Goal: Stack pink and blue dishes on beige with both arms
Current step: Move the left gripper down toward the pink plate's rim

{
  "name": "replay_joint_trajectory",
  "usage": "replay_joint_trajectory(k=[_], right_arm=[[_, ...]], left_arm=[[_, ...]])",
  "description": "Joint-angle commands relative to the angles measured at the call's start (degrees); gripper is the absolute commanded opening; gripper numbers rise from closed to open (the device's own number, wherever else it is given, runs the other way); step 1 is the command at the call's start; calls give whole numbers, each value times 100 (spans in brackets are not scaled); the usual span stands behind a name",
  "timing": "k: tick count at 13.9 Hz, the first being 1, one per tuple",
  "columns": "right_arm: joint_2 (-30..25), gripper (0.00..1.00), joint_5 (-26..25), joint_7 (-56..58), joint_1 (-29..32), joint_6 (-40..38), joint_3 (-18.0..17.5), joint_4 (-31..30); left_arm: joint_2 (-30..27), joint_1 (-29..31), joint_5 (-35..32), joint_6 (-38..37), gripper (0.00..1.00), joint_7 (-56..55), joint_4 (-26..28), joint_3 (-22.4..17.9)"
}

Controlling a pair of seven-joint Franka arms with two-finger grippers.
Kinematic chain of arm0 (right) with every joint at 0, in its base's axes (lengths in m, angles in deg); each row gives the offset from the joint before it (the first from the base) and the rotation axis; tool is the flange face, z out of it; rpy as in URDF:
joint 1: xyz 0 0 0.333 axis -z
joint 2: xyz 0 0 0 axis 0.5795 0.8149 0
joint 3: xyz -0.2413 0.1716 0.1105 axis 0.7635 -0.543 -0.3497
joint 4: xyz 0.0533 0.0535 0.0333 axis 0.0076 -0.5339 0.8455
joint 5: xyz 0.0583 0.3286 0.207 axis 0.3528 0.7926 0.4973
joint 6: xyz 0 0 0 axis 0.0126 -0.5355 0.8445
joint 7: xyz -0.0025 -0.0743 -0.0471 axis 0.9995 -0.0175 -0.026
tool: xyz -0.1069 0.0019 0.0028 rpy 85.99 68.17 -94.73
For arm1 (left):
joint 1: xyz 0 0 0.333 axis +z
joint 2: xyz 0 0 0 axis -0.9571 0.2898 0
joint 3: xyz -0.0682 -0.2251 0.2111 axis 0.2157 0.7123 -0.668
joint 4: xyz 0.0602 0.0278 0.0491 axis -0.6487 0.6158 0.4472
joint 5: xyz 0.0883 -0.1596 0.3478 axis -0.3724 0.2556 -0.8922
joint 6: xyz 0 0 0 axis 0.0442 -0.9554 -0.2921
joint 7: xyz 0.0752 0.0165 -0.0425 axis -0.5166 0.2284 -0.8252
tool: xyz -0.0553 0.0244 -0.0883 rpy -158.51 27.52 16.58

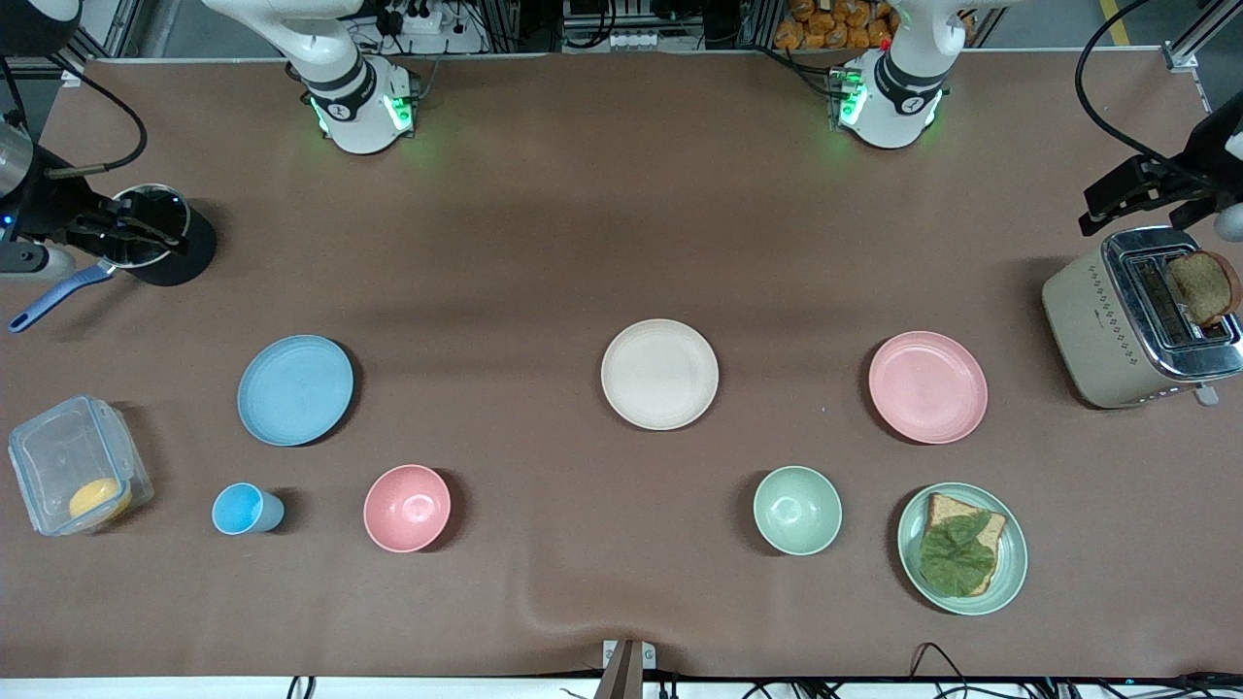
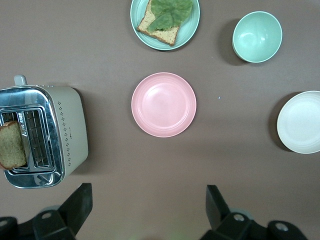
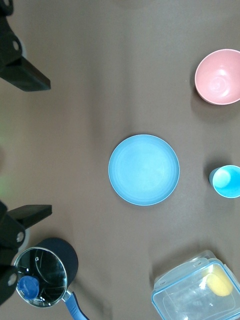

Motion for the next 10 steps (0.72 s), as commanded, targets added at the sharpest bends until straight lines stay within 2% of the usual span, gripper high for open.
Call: replay_joint_trajectory(k=[1, 4, 10], right_arm=[[-178, 100, 92, -37, 27, -14, -24, -149], [-178, 100, 92, -37, 27, -14, -24, -149], [-178, 100, 92, -37, 27, -23, -24, -149]], left_arm=[[47, -4, -62, 0, 100, 32, -121, -1], [108, 23, -79, 9, 100, 32, -121, -1], [626, 110, -114, 210, 100, 6, 115, -27]])
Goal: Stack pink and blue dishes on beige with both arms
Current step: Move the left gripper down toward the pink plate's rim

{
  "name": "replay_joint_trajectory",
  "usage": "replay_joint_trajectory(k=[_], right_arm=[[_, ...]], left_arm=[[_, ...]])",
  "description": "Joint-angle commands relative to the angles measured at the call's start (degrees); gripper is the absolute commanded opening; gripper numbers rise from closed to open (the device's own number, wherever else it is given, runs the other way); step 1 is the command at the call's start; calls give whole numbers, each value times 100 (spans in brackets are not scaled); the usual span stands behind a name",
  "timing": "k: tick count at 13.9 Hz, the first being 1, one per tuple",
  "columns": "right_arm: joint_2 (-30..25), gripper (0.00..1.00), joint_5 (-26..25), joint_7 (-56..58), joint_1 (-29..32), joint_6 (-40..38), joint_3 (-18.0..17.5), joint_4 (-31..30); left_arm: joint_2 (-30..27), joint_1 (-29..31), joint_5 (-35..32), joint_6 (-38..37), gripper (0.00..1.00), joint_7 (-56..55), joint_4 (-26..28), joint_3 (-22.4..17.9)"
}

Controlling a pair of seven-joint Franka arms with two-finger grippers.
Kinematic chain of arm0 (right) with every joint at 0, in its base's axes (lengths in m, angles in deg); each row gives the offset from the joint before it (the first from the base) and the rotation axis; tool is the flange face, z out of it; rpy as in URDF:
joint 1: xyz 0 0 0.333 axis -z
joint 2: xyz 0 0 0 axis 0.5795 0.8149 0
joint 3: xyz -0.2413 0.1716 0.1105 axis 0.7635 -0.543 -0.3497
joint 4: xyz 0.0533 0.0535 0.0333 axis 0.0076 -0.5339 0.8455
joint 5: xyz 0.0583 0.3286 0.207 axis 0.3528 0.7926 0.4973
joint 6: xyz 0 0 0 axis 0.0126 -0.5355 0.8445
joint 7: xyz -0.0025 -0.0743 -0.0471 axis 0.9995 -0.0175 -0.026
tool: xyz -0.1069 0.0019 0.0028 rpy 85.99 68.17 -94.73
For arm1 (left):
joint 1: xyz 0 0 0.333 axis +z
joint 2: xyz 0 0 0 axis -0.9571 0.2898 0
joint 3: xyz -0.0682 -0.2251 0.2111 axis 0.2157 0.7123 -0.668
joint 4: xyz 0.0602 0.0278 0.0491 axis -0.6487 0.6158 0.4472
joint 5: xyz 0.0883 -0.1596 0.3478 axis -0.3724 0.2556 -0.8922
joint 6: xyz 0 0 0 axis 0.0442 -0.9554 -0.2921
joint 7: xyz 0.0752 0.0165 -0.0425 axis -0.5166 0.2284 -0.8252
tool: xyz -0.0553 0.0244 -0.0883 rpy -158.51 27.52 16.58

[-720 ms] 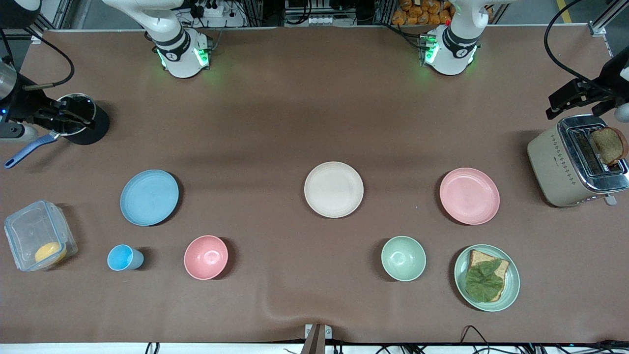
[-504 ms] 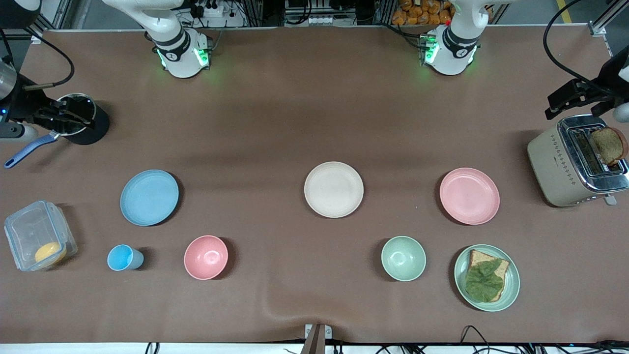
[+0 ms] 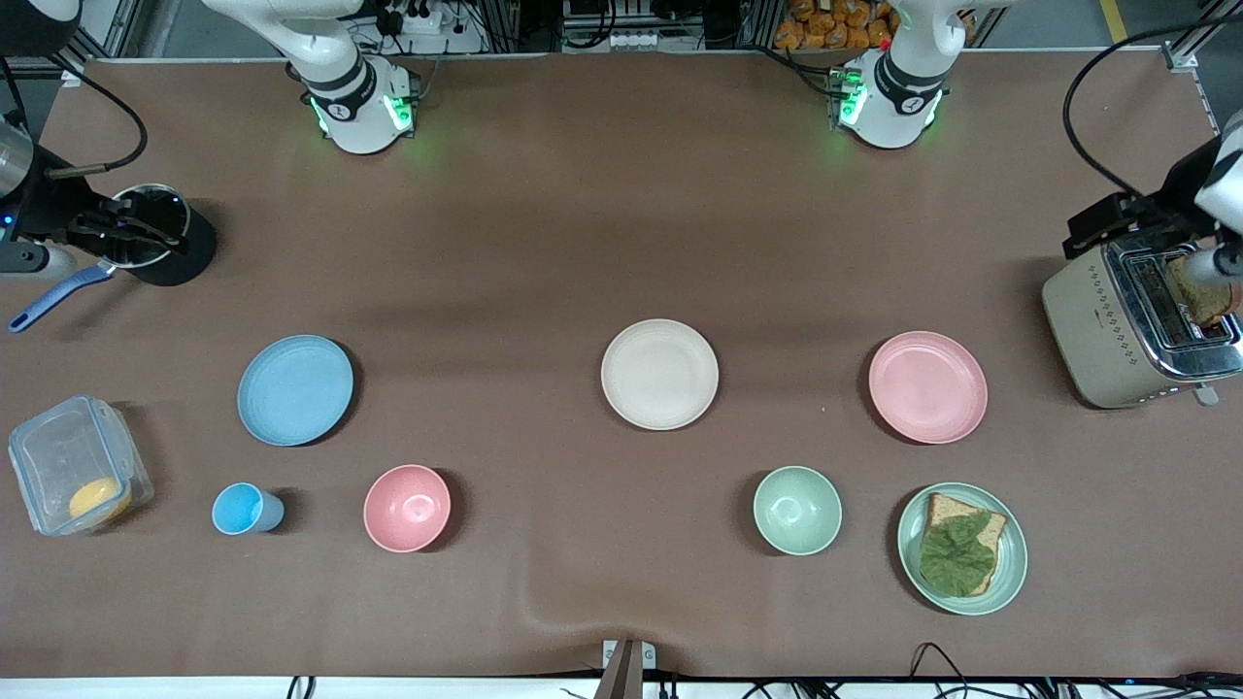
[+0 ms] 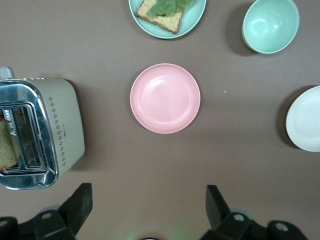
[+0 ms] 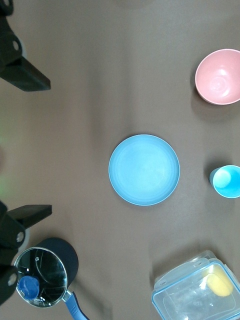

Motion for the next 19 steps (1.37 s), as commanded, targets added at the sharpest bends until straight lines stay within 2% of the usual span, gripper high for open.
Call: replay_joint_trajectory(k=[1, 5, 8, 11, 16, 19], right_arm=[[-178, 100, 83, -37, 27, -45, -24, -146], [-178, 100, 92, -37, 27, -46, -24, -146], [-178, 100, 92, -37, 27, -46, -24, -146], [-178, 100, 83, -37, 27, -46, -24, -146], [-169, 100, 92, -37, 27, -46, -24, -146], [-169, 100, 92, -37, 27, -46, -24, -146]], left_arm=[[102, 131, -113, 360, 100, -3, 309, 16], [136, 140, -113, 1064, 100, -29, 1048, 7], [434, 227, -113, 1354, 100, -205, 1225, 7], [453, 334, -105, 2345, 100, -223, 1988, 16], [672, 333, -96, 3453, 100, -399, 2814, 25], [1163, 342, -34, 4314, 100, -635, 3123, 25]])
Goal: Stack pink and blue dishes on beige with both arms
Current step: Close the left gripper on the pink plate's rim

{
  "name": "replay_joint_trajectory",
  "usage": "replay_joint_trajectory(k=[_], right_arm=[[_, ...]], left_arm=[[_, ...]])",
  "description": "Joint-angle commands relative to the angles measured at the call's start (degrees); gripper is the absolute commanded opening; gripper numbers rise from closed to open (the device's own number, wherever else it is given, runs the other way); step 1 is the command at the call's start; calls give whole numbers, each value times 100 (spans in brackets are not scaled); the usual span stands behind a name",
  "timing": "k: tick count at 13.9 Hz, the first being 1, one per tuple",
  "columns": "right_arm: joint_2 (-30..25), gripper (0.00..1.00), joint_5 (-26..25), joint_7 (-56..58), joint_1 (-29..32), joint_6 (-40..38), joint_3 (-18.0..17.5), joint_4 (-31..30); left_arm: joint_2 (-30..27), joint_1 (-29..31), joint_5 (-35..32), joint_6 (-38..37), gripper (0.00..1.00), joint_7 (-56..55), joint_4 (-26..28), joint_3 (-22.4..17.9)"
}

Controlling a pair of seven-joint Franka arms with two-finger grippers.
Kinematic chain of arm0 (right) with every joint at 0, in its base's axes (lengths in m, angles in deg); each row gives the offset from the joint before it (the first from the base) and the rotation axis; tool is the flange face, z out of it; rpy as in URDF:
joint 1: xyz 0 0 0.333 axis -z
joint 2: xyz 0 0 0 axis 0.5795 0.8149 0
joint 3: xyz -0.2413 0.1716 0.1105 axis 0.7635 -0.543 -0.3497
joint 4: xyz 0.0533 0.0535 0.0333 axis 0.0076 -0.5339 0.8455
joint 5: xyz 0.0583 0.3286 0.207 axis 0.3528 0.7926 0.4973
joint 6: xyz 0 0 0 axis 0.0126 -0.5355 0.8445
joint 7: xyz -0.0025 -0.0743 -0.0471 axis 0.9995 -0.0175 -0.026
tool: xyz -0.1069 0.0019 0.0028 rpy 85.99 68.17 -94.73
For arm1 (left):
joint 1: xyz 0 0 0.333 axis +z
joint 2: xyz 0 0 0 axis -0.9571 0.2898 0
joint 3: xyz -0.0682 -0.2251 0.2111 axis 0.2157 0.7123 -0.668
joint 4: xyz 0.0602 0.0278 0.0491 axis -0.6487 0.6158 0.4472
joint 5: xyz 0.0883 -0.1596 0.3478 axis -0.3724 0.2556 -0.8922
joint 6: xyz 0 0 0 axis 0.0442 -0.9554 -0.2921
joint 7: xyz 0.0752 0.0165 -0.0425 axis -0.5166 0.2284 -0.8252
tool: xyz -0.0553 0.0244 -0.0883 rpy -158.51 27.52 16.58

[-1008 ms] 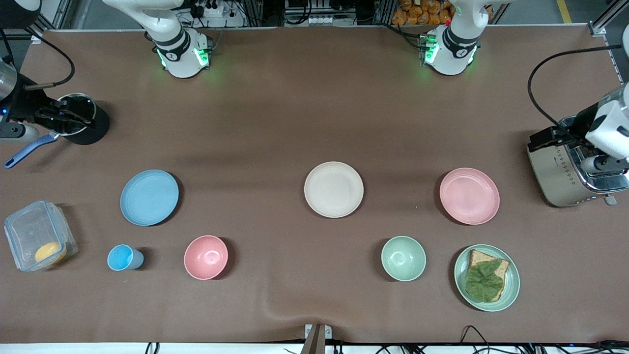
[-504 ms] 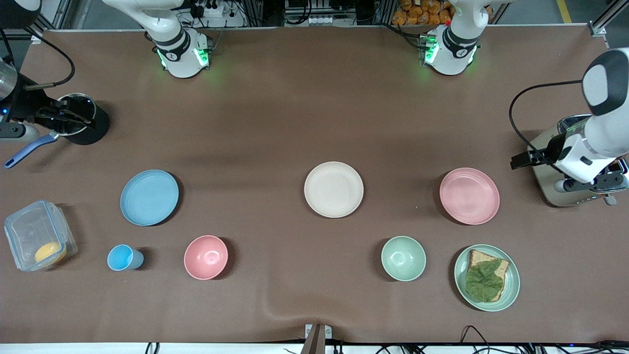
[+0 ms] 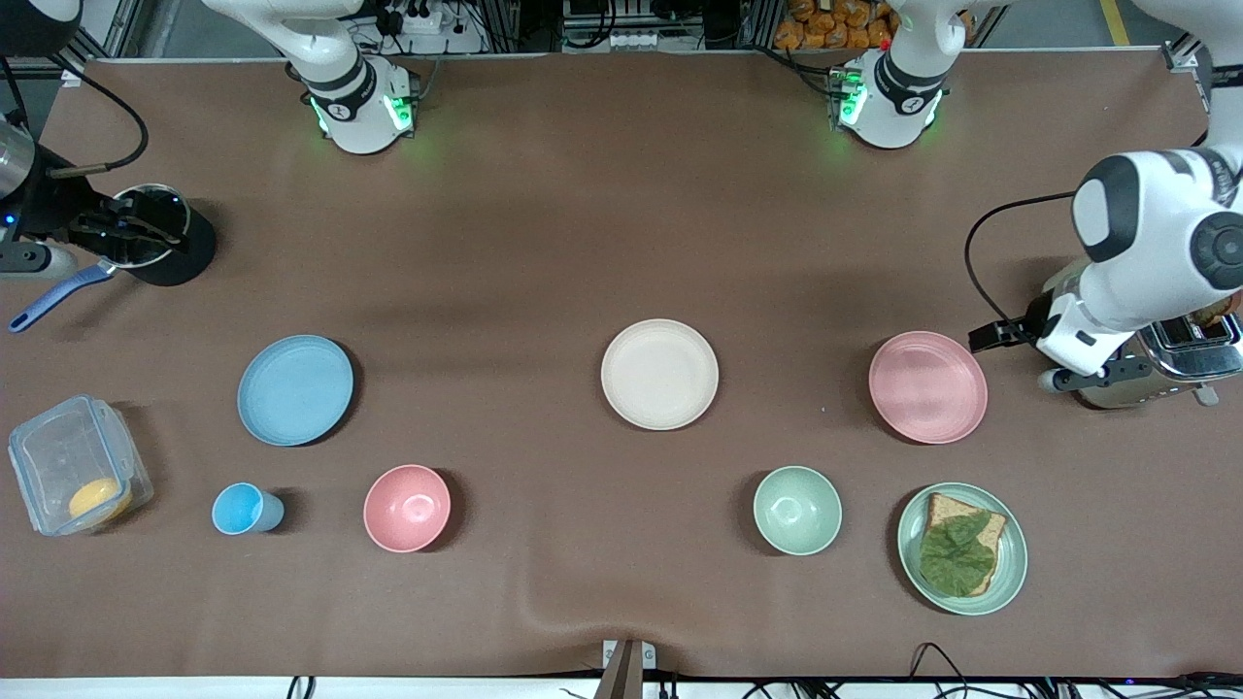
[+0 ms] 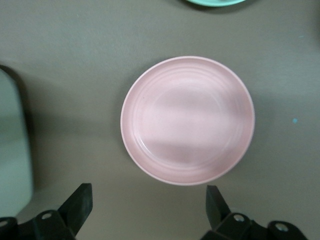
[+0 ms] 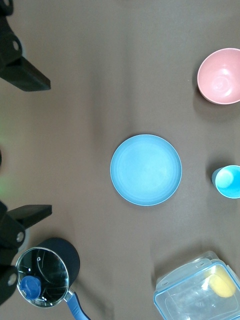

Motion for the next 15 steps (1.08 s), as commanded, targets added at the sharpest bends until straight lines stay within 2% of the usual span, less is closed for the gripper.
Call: replay_joint_trajectory(k=[1, 3, 9, 15], right_arm=[[-167, 100, 91, -37, 27, 0, -22, -141], [-167, 100, 83, -37, 27, -9, -22, -141], [-167, 100, 91, -37, 27, 0, -22, -141], [-185, 100, 91, -37, 27, -17, -31, -124]], left_arm=[[434, 23, -31, 845, 100, -297, 268, 25], [795, 31, -31, 1303, 100, -289, 277, 17], [1332, 374, -93, 1787, 100, -271, 242, 8], [1464, 392, -93, 1850, 95, -271, 225, 8]])
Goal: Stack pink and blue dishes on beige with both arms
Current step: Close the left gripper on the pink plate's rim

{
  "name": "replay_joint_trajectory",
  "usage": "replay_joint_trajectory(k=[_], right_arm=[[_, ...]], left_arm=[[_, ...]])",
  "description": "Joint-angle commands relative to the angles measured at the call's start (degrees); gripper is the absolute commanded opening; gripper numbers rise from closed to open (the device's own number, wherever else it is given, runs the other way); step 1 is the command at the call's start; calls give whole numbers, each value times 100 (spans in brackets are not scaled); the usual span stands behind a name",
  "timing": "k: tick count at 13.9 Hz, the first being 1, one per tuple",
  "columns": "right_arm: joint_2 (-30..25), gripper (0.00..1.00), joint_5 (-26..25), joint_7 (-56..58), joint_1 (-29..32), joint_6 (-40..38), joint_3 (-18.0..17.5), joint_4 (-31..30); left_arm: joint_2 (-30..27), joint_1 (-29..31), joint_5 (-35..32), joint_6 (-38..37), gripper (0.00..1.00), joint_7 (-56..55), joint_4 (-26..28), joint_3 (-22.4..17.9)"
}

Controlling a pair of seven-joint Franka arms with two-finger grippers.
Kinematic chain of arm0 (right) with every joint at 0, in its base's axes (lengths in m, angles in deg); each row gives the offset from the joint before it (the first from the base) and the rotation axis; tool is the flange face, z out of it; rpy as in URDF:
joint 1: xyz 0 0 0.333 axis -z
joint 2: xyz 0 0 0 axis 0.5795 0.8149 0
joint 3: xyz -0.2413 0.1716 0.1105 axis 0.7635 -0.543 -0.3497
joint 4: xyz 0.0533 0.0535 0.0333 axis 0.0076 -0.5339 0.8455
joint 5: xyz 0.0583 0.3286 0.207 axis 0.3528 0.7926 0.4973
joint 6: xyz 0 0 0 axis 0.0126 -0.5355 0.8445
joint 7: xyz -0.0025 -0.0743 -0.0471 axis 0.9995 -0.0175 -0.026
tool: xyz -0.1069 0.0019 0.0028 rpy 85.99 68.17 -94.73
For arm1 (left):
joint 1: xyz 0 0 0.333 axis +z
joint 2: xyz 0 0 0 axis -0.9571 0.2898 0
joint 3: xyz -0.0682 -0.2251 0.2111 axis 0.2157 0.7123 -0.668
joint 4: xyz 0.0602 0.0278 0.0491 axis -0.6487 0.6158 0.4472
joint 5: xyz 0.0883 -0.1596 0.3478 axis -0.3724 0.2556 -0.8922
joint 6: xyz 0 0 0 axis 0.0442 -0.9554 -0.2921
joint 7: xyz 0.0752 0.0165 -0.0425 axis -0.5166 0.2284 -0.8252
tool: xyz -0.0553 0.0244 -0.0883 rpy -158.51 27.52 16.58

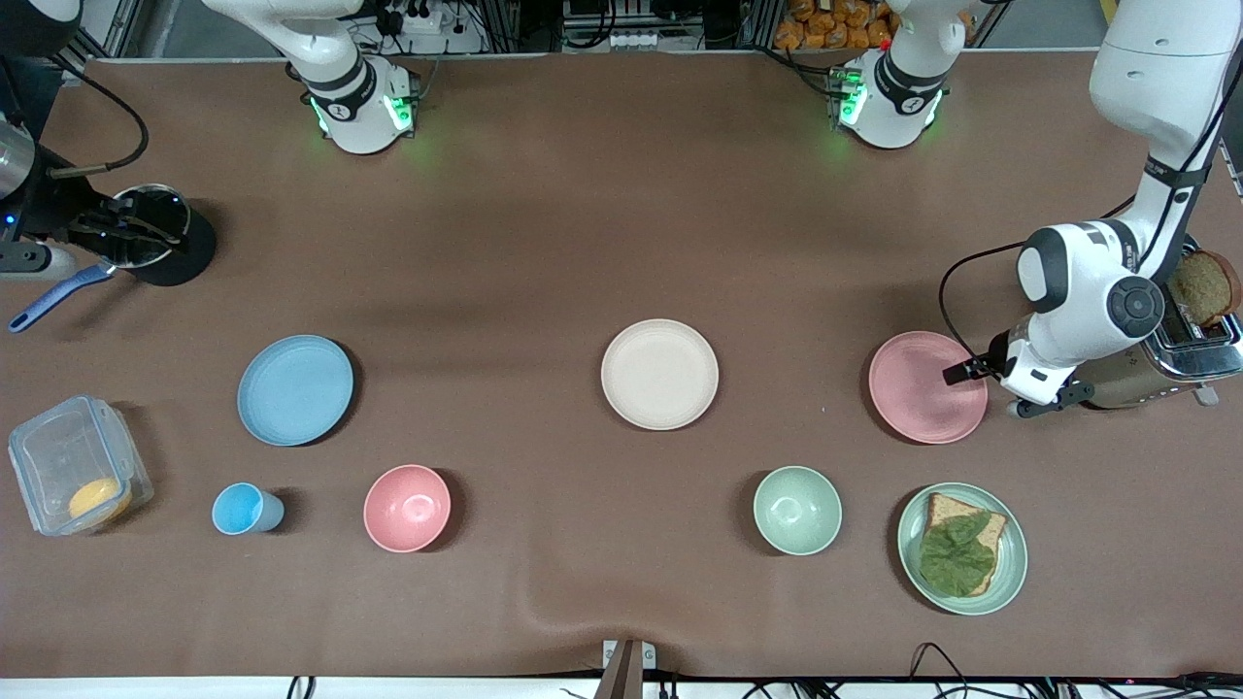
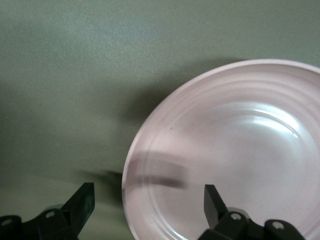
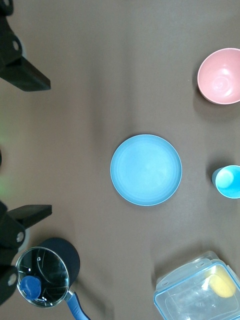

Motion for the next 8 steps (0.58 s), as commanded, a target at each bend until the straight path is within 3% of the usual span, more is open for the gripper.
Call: replay_joint_trajectory(k=[1, 8], right_arm=[[-237, 100, 91, -37, 18, -35, -31, -130], [-325, 100, 83, -72, -79, -52, -22, -139]], left_arm=[[83, 37, -93, 65, 94, -76, -75, 19], [171, 46, -93, 74, 80, -76, -128, 1]])
